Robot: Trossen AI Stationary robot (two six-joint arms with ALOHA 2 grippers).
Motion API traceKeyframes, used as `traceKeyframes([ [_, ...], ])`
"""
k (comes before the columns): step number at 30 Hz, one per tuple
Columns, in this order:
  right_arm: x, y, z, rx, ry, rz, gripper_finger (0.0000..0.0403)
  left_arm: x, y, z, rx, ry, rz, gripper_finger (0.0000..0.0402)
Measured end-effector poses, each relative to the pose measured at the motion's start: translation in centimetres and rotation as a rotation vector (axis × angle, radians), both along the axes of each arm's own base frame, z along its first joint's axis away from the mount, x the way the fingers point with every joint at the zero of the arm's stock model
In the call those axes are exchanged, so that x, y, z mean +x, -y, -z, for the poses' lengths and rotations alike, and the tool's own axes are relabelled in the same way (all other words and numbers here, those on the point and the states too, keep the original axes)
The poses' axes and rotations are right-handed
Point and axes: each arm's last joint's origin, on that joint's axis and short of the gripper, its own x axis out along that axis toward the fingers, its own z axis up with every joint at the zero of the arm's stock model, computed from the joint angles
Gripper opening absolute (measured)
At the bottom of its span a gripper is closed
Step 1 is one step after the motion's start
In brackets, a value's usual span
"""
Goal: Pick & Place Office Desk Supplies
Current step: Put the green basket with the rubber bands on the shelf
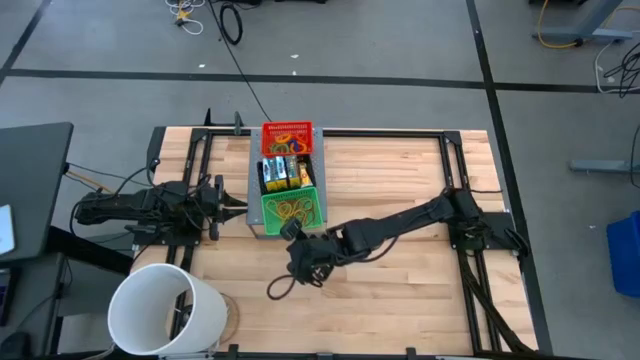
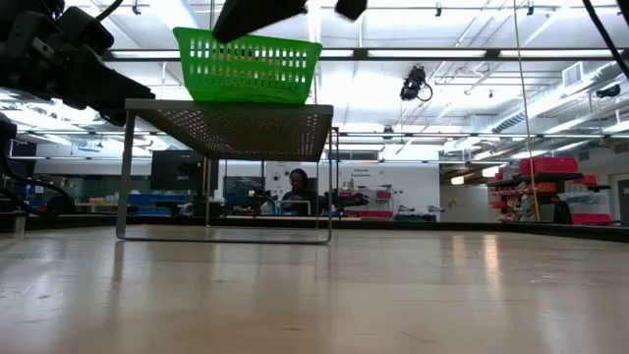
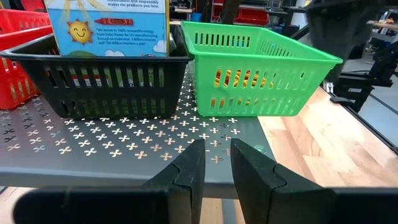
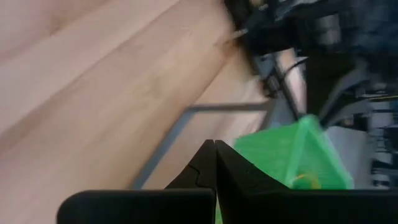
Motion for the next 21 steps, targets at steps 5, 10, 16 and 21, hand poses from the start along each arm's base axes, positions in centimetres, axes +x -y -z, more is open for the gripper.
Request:
traceKeyframes([
  [5,0.9,0.9,0.6,-0.014,0.027,0.005,0.0,0.0,0.0,0.0,0.0,0.001,0.0,0.0084],
  [10,1.6,1.3,1.9,-0.084,0.025,0.048,0.0,0.0,0.0,0.0,0.0,0.002,0.0,0.0084],
  [16,2.1,1.0,2.6,-0.17,0.054,0.086,0.0,0.0,0.0,0.0,0.0,0.0,0.0,0.0084],
  [21,2.3,0.8,3.1,-0.217,0.066,0.115,0.0,0.0,0.0,0.0,-0.001,-0.003,0.0,0.0084],
])
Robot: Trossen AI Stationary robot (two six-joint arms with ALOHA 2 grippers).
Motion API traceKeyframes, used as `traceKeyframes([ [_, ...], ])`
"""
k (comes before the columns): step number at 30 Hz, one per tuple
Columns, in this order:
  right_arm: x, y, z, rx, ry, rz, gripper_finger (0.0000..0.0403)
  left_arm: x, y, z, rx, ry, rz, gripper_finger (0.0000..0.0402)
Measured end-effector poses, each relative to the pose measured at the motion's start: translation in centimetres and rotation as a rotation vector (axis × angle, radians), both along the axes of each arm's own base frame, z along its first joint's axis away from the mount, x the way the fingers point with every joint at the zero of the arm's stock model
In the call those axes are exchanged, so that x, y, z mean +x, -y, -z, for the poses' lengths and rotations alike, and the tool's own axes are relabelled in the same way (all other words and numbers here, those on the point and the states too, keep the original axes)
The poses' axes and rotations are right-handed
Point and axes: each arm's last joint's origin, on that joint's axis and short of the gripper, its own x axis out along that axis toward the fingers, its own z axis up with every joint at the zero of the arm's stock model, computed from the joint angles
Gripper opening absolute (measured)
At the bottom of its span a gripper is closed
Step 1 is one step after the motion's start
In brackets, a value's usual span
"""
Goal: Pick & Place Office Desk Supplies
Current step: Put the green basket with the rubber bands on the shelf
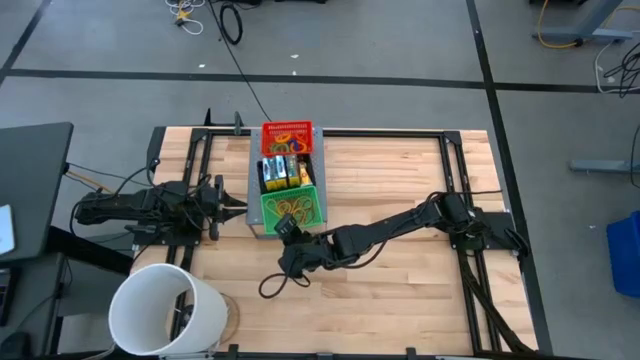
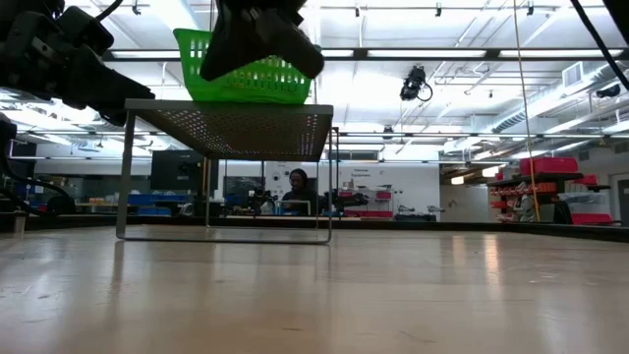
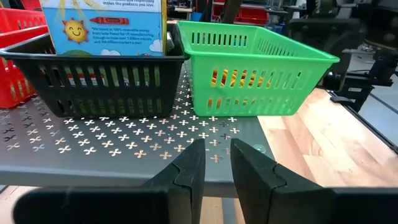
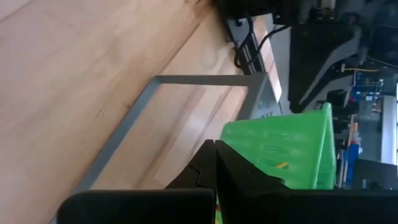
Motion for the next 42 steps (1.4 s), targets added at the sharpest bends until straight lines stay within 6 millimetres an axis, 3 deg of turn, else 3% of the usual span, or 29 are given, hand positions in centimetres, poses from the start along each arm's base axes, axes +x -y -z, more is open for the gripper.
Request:
traceKeyframes([
  [33,0.8,1.5,-0.3,0.011,0.056,0.039,0.0,0.0,0.0,0.0,-0.001,-0.003,0.0,0.0084],
  [42,0.6,1.0,-0.3,0.011,0.055,0.029,0.0,0.0,0.0,0.0,-0.001,-0.003,0.0,0.0084],
])
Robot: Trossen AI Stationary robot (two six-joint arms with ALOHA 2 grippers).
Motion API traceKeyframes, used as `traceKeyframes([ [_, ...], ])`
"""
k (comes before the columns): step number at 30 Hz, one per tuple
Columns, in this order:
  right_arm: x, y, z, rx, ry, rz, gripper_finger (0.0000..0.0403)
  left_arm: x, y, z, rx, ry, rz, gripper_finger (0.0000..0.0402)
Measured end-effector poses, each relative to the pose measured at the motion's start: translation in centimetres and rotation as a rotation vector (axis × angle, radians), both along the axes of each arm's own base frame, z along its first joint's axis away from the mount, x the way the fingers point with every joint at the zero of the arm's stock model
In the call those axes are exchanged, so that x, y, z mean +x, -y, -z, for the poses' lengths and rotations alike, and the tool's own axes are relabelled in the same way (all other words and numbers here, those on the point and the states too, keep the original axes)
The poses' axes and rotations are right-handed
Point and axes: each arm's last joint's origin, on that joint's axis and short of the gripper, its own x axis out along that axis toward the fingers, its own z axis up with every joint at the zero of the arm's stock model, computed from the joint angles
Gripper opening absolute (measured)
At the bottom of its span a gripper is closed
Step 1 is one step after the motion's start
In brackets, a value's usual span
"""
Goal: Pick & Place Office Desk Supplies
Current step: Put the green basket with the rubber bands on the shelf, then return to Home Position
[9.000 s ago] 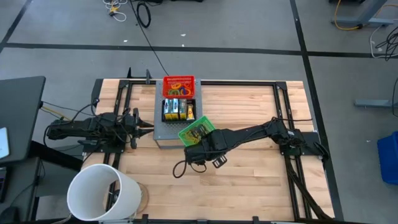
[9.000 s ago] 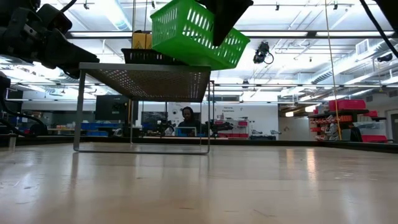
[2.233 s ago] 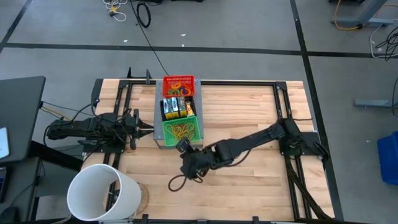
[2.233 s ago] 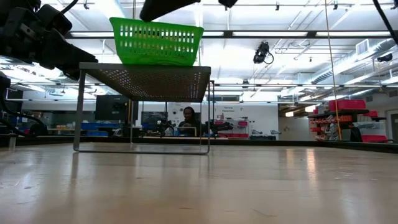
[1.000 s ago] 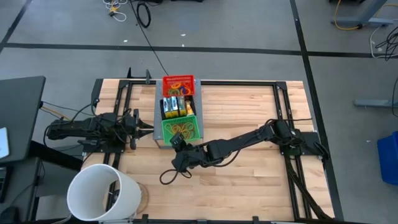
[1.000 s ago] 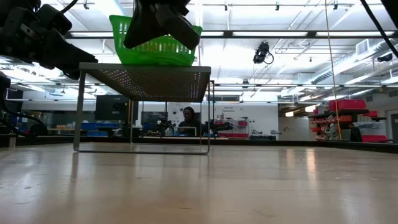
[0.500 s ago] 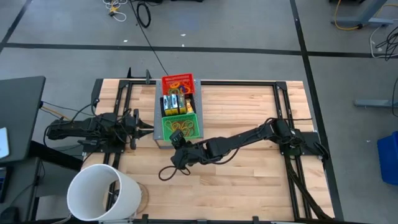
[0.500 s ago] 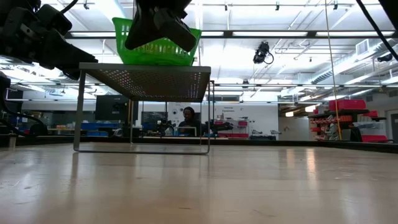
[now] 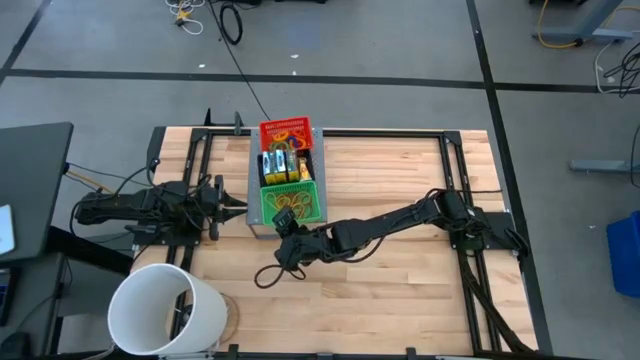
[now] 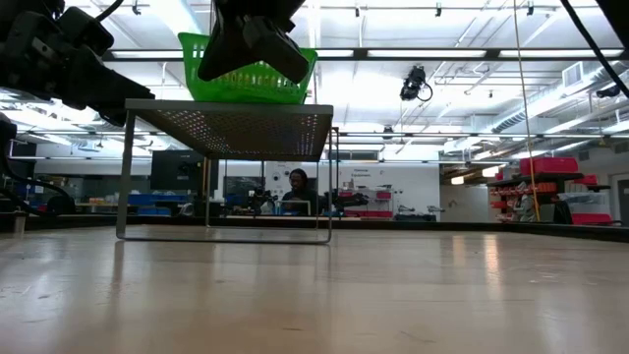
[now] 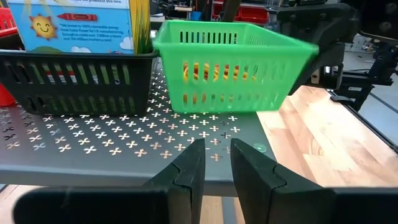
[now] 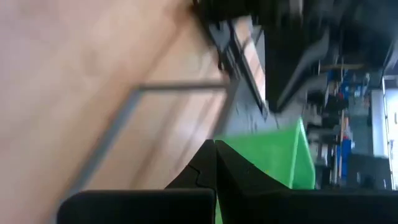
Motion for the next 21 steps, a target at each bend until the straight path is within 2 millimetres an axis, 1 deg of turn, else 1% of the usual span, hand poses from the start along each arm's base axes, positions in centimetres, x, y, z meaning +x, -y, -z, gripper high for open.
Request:
traceKeyframes([
  [3,-0.3,-1.4,-0.1,0.002,0.012,-0.027,0.0,0.0,0.0,0.0,0.005,0.0,0.001,0.0084],
  [6,-1.0,-4.1,-0.3,0.037,0.037,-0.082,0.0008,0.0,0.0,0.0,0.014,-0.001,0.002,0.0084],
  [8,-1.6,-5.8,-0.6,0.09,0.054,-0.123,0.0018,0.0,0.0,0.0,0.019,-0.001,0.003,0.0084],
  [10,-2.3,-7.3,-1.3,0.184,0.072,-0.165,0.0028,0.0,0.0,0.0,0.02,-0.001,0.003,0.0084],
  [13,-3.8,-8.6,-3.3,0.385,0.085,-0.209,0.0036,0.0,0.0,-0.1,0.023,0.004,0.011,0.0084],
  [16,-5.8,-9.1,-6.3,0.659,0.043,-0.297,0.0033,0.0,0.1,-0.3,0.041,0.025,0.043,0.0084],
  [18,-7.2,-9.3,-8.2,0.808,-0.006,-0.378,0.0022,0.1,0.2,-0.5,0.056,0.052,0.071,0.0084],
  [19,-8.0,-9.4,-9.1,0.856,-0.021,-0.419,0.0014,0.1,0.2,-0.7,0.065,0.064,0.086,0.0084],
  [21,-9.5,-9.7,-9.8,0.875,-0.034,-0.462,0.0005,0.1,0.3,-0.9,0.079,0.092,0.114,0.0084],
])
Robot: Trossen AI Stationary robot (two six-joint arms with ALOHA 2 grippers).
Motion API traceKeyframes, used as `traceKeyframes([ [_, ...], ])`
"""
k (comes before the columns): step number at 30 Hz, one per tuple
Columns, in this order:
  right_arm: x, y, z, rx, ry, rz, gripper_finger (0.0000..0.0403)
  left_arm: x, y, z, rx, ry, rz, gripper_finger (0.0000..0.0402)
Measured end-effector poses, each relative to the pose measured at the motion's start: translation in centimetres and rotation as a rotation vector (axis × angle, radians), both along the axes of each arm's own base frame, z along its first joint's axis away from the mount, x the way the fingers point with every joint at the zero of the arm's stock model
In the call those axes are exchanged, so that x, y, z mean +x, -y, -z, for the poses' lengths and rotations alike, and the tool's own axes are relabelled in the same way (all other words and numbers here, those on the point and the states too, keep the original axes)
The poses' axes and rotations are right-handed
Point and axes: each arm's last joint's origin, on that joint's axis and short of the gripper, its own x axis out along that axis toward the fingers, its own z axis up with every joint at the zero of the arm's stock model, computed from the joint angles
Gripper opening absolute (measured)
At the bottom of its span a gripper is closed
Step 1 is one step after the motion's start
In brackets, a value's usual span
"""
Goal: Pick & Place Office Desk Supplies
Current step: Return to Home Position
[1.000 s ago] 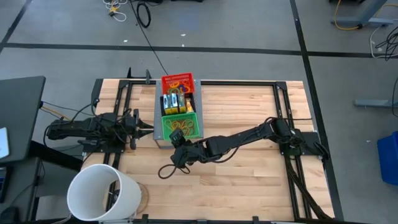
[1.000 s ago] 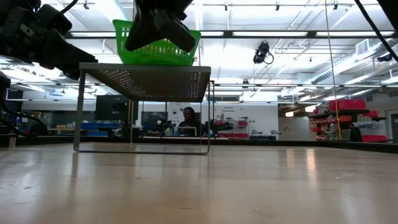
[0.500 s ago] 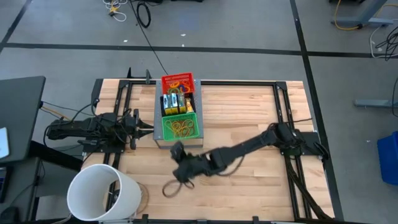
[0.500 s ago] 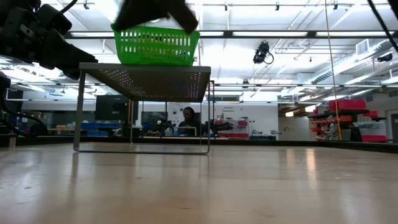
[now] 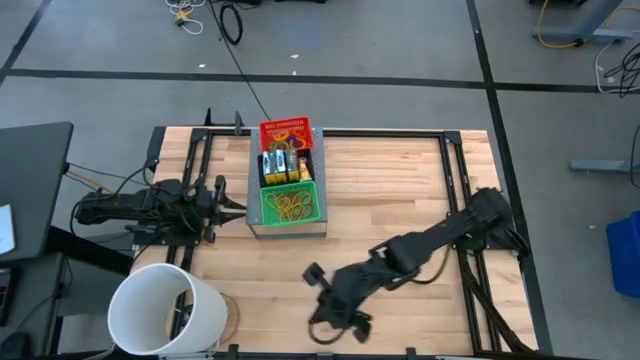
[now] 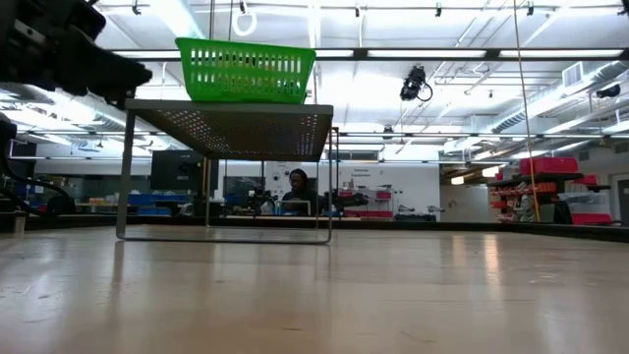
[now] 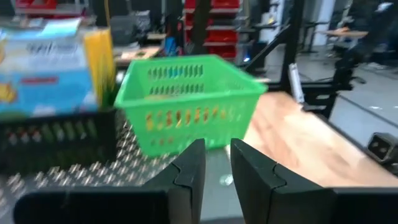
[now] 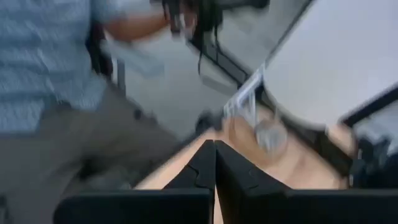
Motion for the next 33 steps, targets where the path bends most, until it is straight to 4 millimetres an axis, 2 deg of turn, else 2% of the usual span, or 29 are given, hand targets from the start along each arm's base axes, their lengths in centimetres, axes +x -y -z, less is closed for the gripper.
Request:
traceKeyframes([
  [4,-3.2,0.4,-0.6,0.037,0.119,-0.026,0.0005,0.0,0.2,-0.3,0.021,0.028,0.04,0.0084],
  [7,-6.5,2.3,-0.4,0.142,0.225,-0.035,0.0003,0.0,0.3,-0.3,0.048,0.028,0.045,0.0084],
  [14,-14.7,7.8,5.8,0.386,0.411,0.14,0.0003,-1.0,0.5,-2.1,0.049,-0.007,0.017,0.0084],
  [19,-19.6,10.9,10.4,0.485,0.402,0.253,0.0003,-1.3,0.6,-2.5,0.036,-0.009,-0.05,0.0084],
  [27,-25.2,13.9,15.4,0.523,0.406,0.266,0.0004,-1.3,0.3,-2.7,0.029,0.011,-0.156,0.0084],
  [30,-26.9,15.0,18.1,0.492,0.402,0.266,0.0004,-1.3,0.2,-2.8,0.028,0.021,-0.221,0.0084],
  [33,-27.6,15.4,18.8,0.429,0.331,0.276,0.0004,-1.4,0.1,-2.9,0.054,0.03,-0.237,0.0084],
])
